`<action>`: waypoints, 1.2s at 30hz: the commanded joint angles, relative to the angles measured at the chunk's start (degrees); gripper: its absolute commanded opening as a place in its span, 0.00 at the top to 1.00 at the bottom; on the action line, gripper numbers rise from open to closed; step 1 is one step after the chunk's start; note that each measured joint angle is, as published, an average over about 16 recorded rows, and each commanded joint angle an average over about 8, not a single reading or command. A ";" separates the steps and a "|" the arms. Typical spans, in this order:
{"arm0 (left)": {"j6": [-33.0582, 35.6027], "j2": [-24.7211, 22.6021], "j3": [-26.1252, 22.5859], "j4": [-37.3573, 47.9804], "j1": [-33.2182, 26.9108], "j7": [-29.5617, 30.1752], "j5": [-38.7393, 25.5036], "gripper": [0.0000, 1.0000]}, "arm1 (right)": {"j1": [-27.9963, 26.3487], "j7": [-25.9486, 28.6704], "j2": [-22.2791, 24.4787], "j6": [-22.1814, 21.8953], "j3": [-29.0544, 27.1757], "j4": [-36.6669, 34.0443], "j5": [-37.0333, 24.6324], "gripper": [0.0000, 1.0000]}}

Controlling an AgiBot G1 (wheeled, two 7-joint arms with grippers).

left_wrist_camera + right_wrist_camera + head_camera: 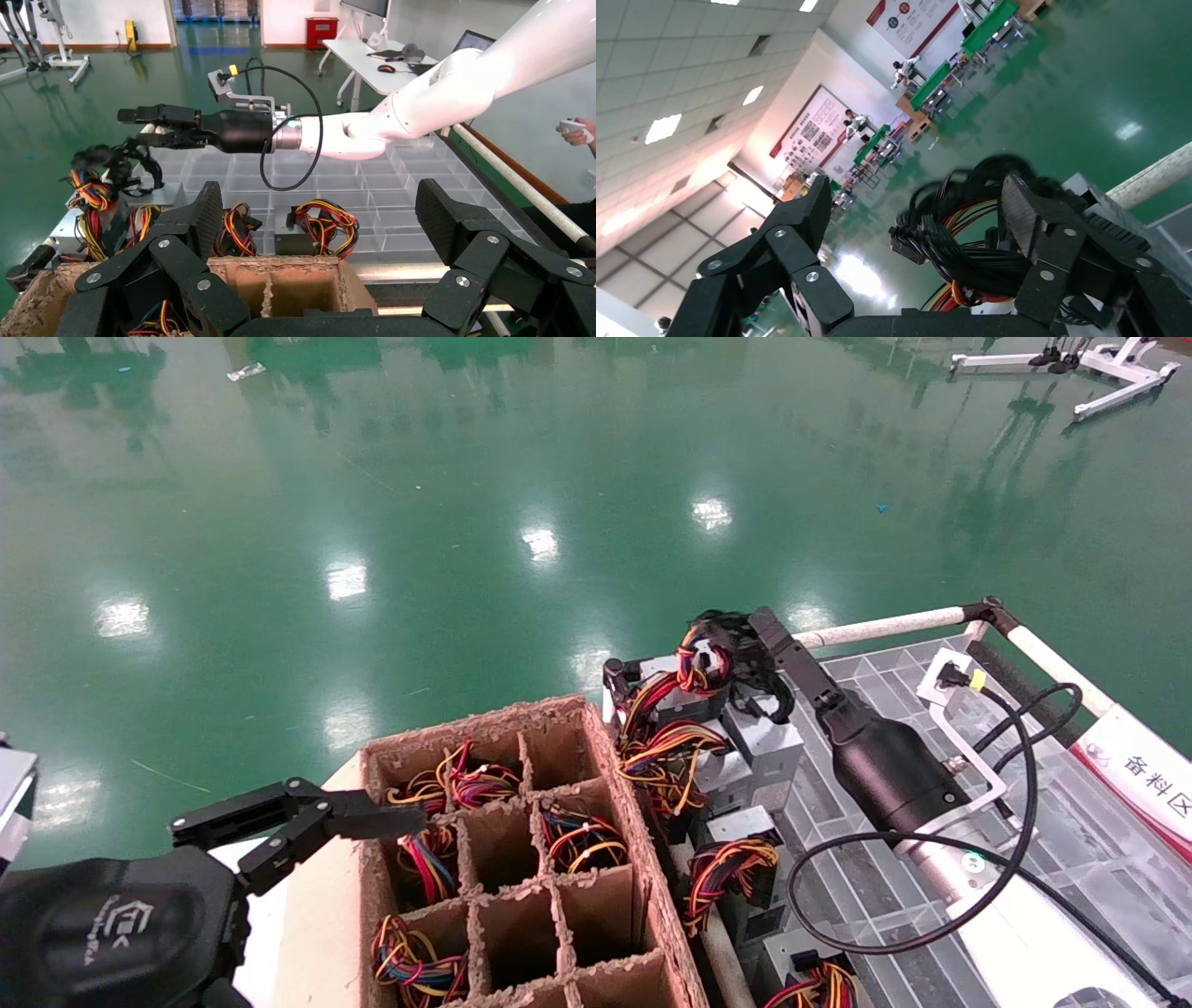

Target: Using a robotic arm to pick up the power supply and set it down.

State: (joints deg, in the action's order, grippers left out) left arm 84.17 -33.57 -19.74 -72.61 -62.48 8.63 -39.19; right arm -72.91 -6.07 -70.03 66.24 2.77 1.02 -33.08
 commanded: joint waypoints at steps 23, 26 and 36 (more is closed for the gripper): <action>-0.02 0.01 -0.01 0.03 0.00 -0.02 0.02 0.00 | 1.01 4.05 6.94 4.54 0.33 6.56 0.22 0.00; -0.01 0.01 -0.01 0.04 0.00 -0.02 0.02 0.00 | 1.55 4.72 8.40 5.32 1.00 10.00 -0.25 0.00; -0.01 0.01 -0.02 0.04 -0.01 -0.03 0.03 0.00 | 3.40 7.01 13.44 7.99 3.32 21.84 -1.86 0.00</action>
State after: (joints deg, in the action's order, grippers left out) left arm 84.16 -33.57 -19.76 -72.57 -62.49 8.61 -39.16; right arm -69.51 0.93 -56.60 74.22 6.08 22.84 -34.94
